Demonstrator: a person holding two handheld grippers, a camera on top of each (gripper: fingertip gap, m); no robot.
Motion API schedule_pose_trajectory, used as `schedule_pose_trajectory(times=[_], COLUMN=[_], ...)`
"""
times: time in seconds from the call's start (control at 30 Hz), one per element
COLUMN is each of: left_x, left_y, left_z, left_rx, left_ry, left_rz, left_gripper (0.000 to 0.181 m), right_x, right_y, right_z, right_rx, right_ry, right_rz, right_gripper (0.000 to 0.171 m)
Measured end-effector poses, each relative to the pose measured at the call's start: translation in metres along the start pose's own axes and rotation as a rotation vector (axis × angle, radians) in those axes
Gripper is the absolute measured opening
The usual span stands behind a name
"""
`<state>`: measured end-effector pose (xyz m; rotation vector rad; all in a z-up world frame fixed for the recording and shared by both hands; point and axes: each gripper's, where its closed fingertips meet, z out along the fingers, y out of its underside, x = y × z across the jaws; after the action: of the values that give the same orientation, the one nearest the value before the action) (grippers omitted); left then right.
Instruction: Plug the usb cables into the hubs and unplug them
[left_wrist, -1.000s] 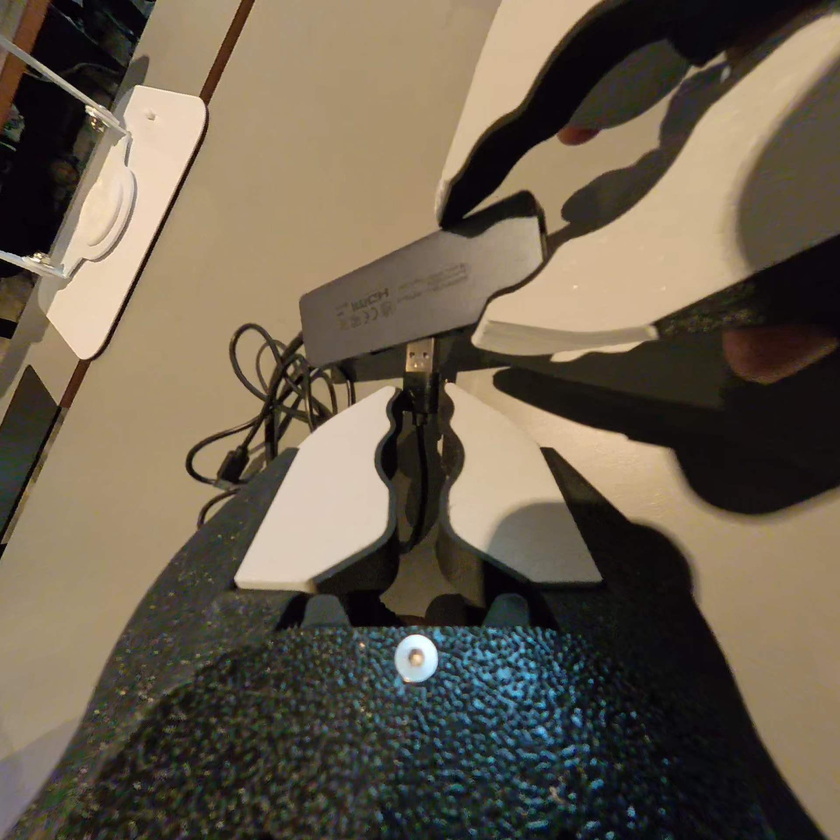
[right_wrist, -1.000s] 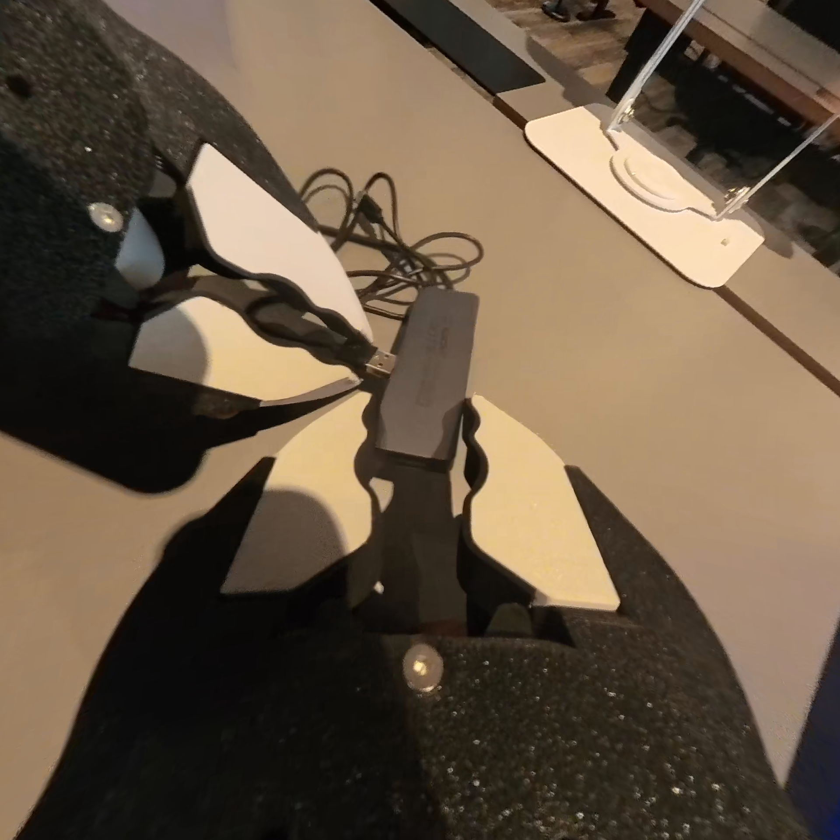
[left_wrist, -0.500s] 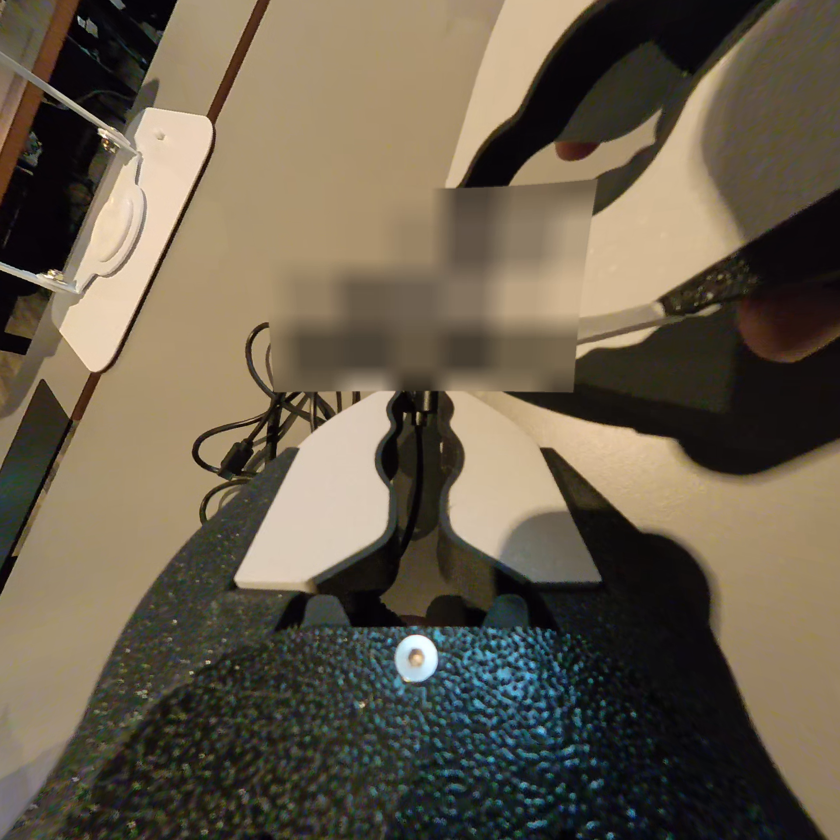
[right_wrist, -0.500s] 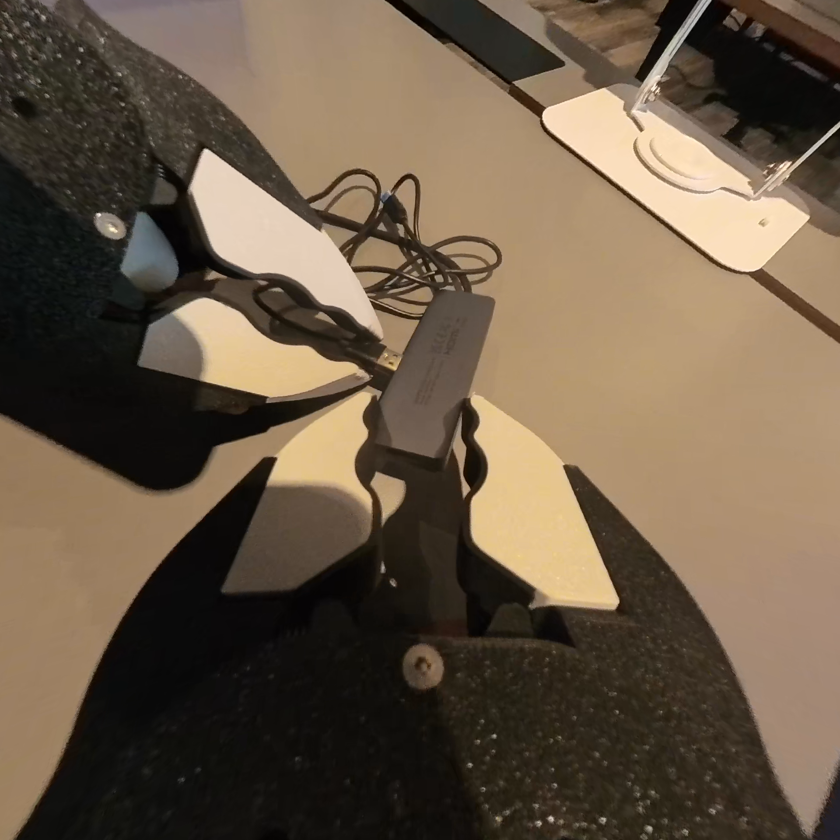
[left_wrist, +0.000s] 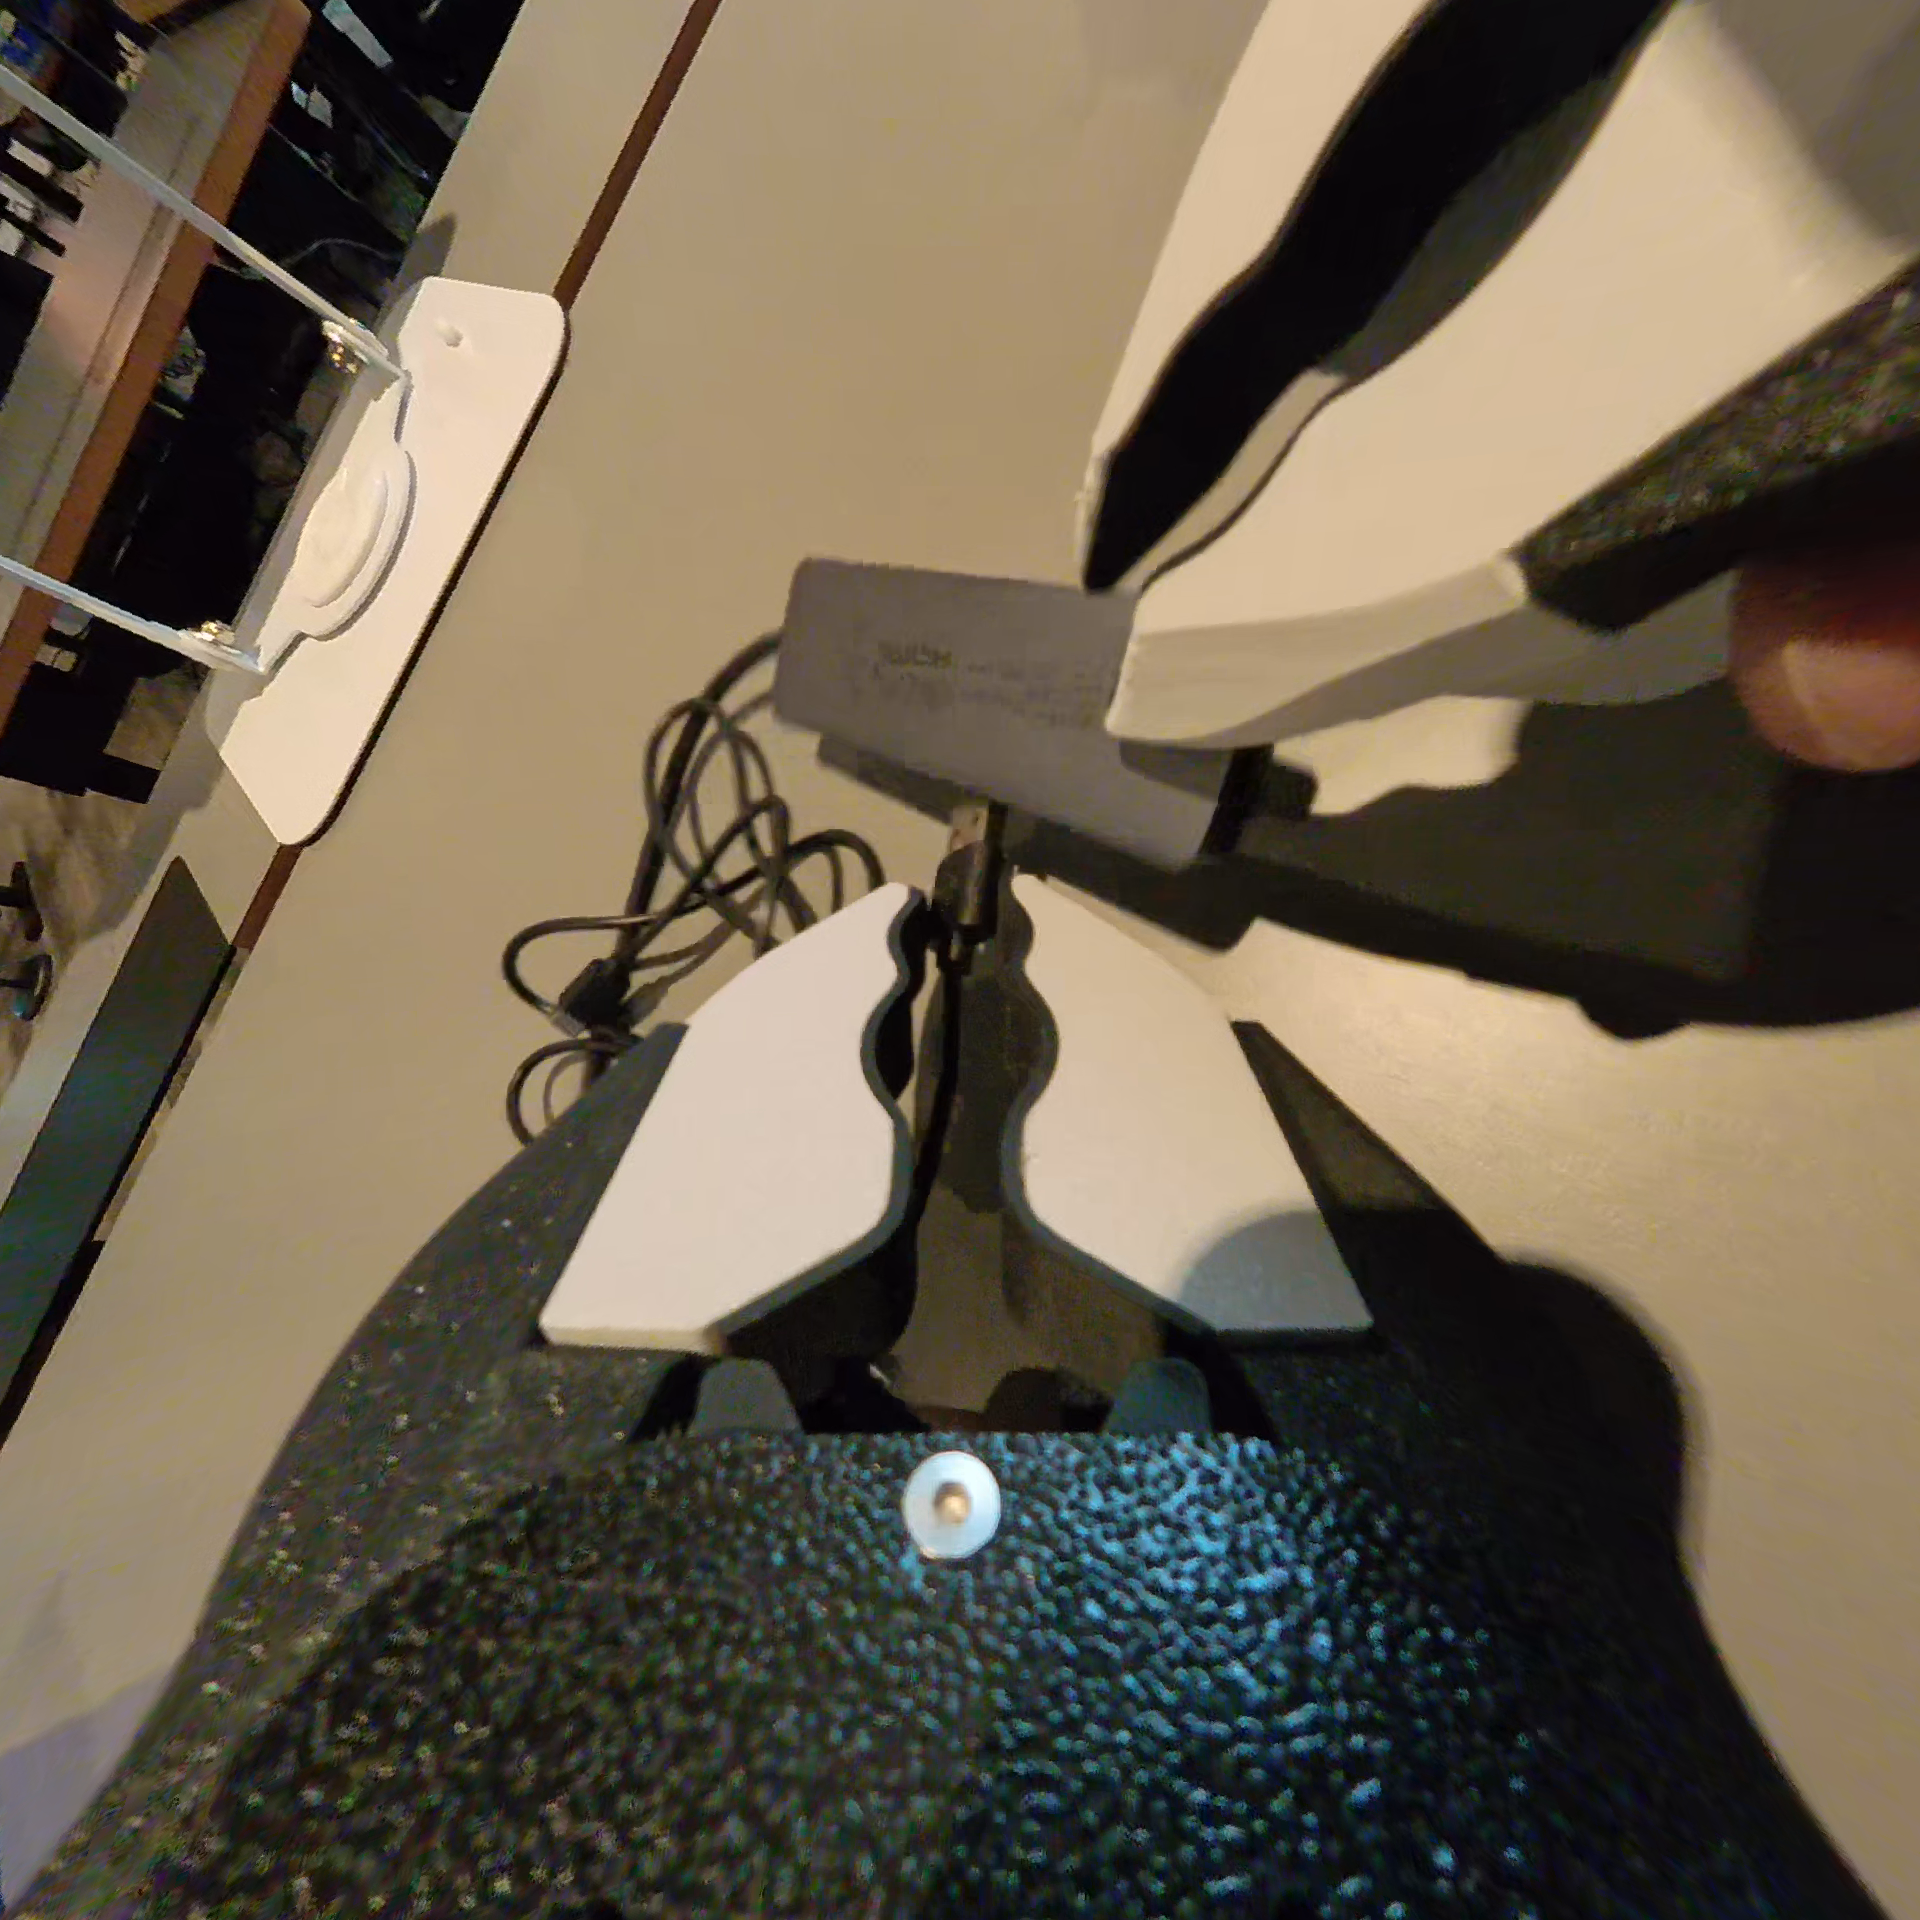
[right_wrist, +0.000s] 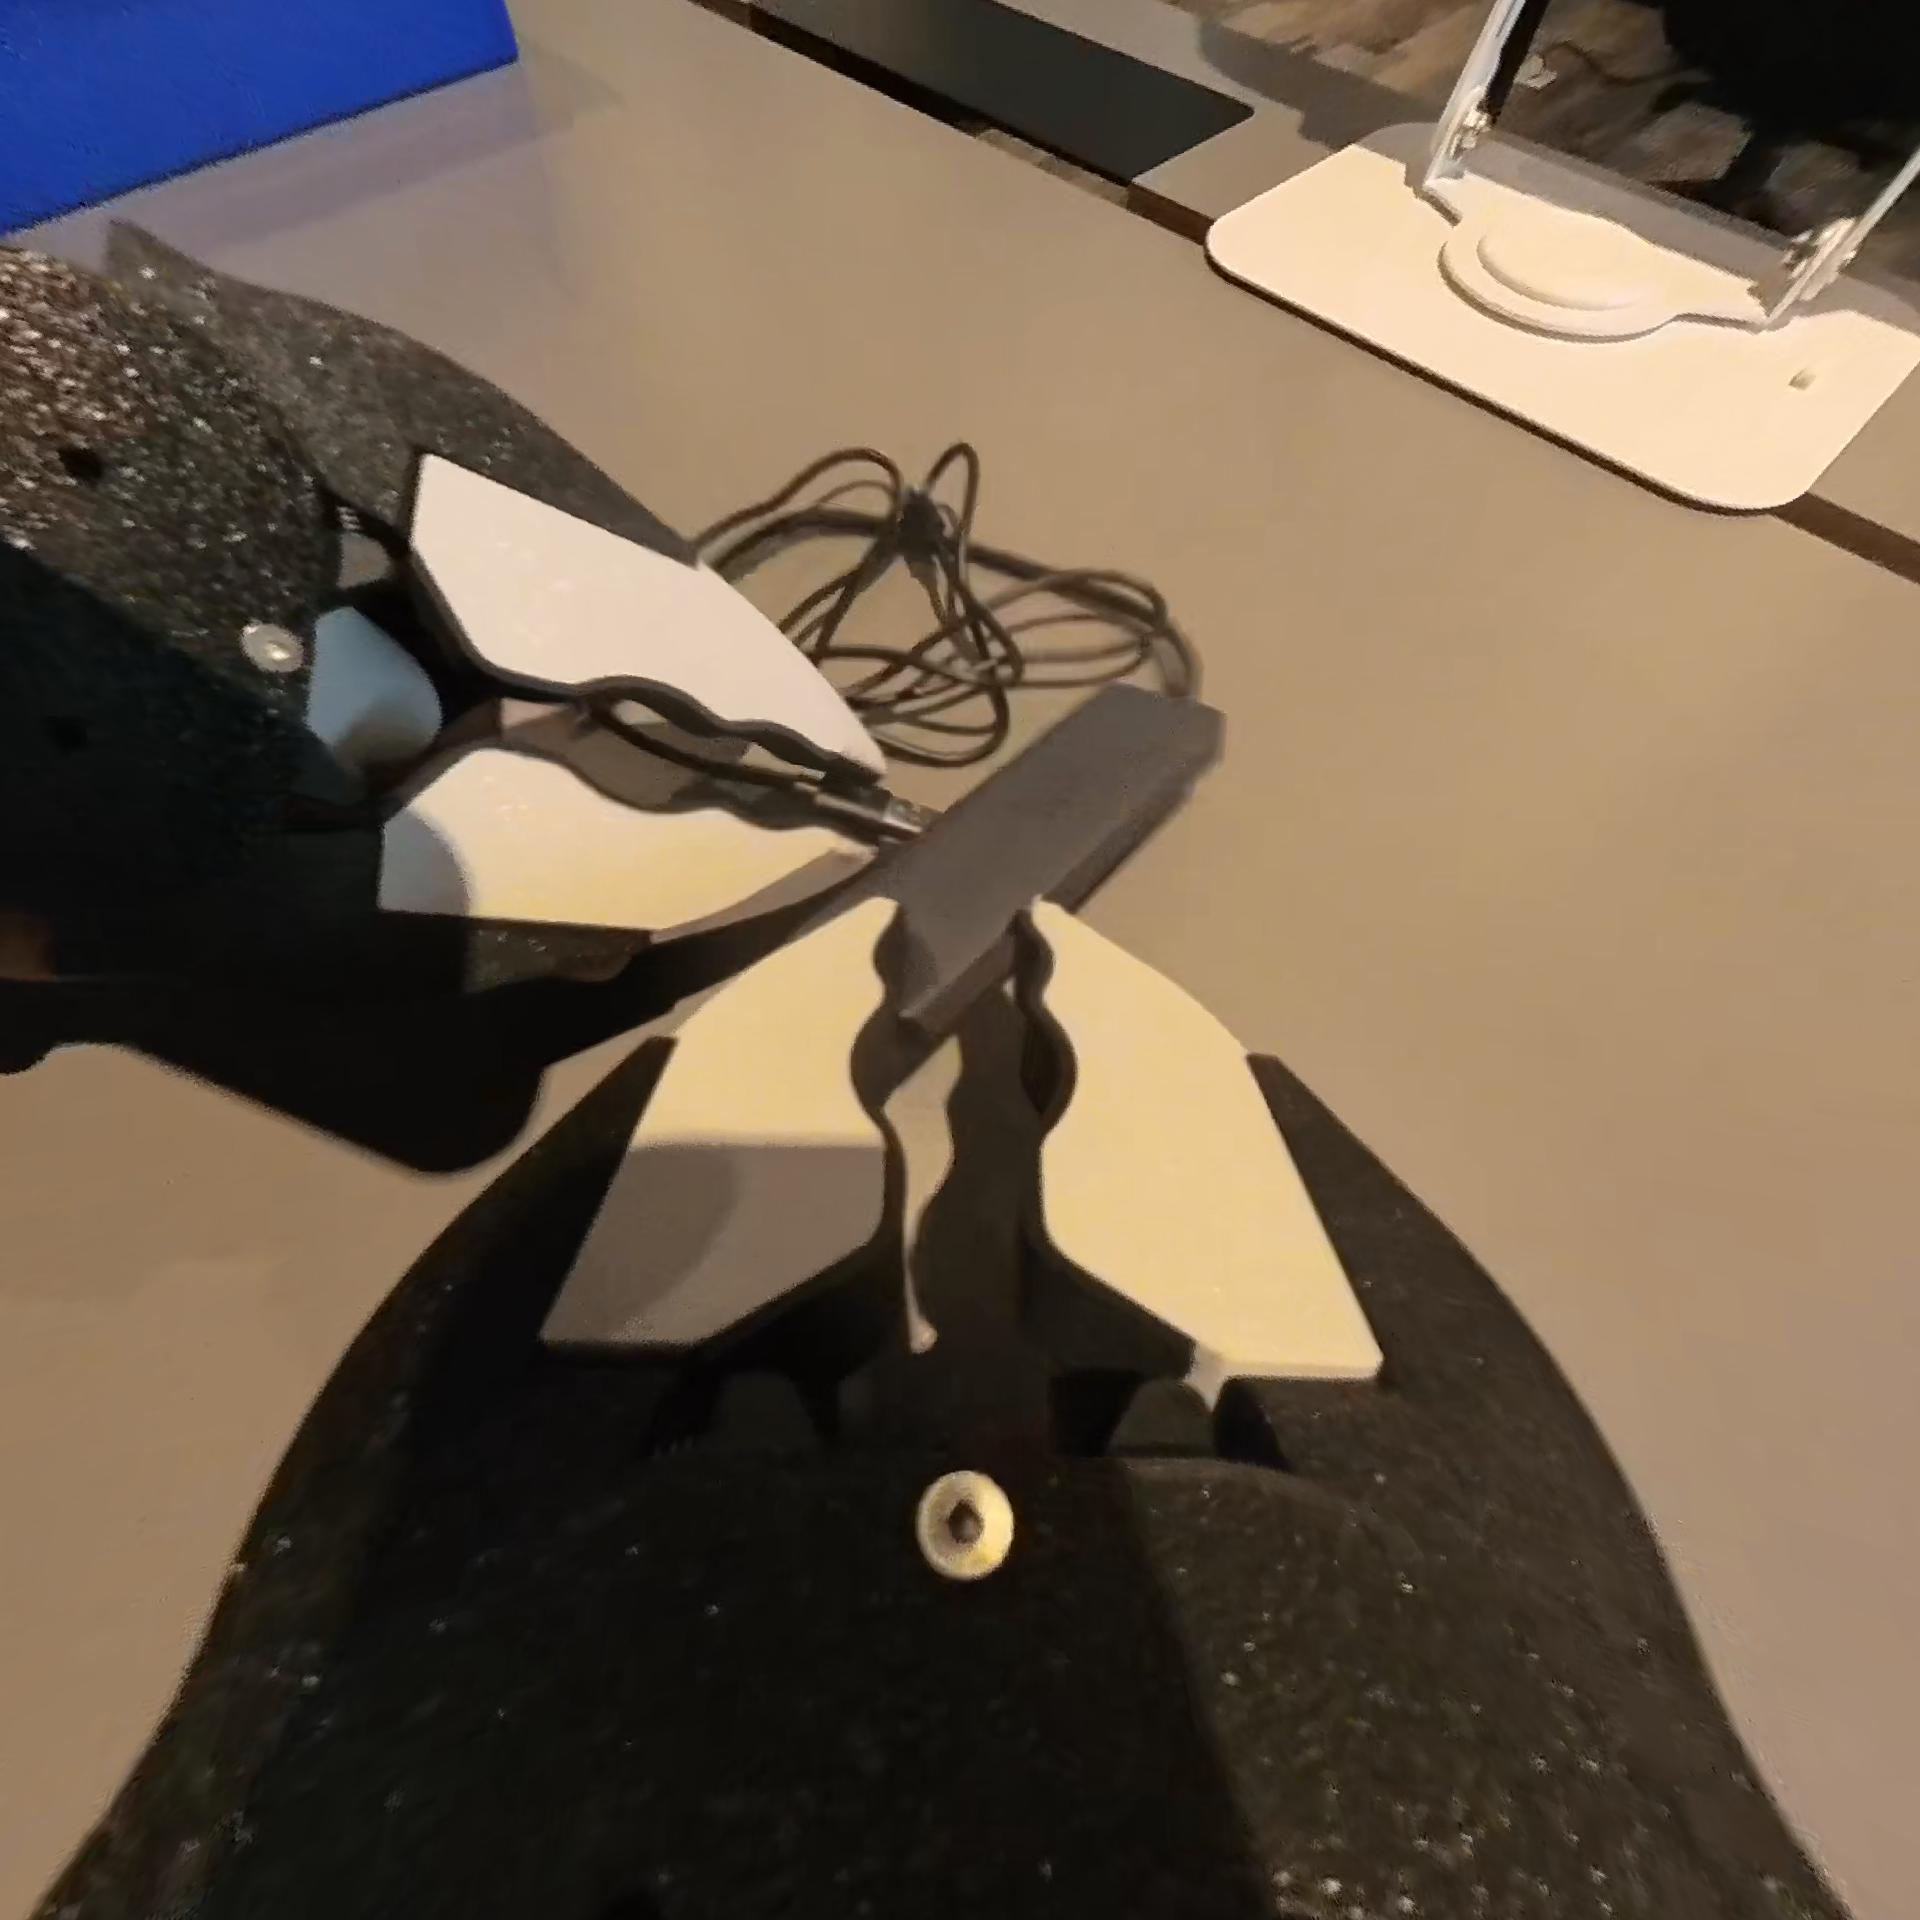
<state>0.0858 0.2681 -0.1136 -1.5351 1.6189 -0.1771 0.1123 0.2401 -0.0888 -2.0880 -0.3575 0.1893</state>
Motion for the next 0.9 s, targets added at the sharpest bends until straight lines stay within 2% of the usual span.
schedule_pose_trajectory(times=[0.03,0.13,0.27,0.4,0.6,0.9], left_x=[0.0,-0.001,0.007,0.008,0.011,-0.003], left_y=[-0.002,-0.002,-0.002,-0.001,0.006,0.001], left_z=[-0.001,-0.001,0.002,0.001,-0.003,-0.016], left_rx=[0.016,0.018,0.02,0.012,0.013,0.106], left_ry=[0.004,0.011,0.053,0.058,0.132,0.196], left_rz=[-0.007,-0.02,-0.008,0.049,0.176,0.102], left_gripper=[0.008,0.007,0.007,0.007,0.007,0.007], right_x=[-0.004,-0.009,-0.011,-0.005,0.011,0.002], right_y=[0.0,0.002,0.005,0.003,0.012,0.011], right_z=[0.0,0.002,0.004,0.003,0.004,0.004], right_rx=[0.002,-0.013,-0.037,-0.025,-0.068,-0.052], right_ry=[-0.018,-0.015,0.003,0.005,0.034,-0.004], right_rz=[-0.001,-0.03,-0.069,-0.058,-0.195,-0.271], right_gripper=[0.011,0.001,0.0,0.009,0.019,0.021])
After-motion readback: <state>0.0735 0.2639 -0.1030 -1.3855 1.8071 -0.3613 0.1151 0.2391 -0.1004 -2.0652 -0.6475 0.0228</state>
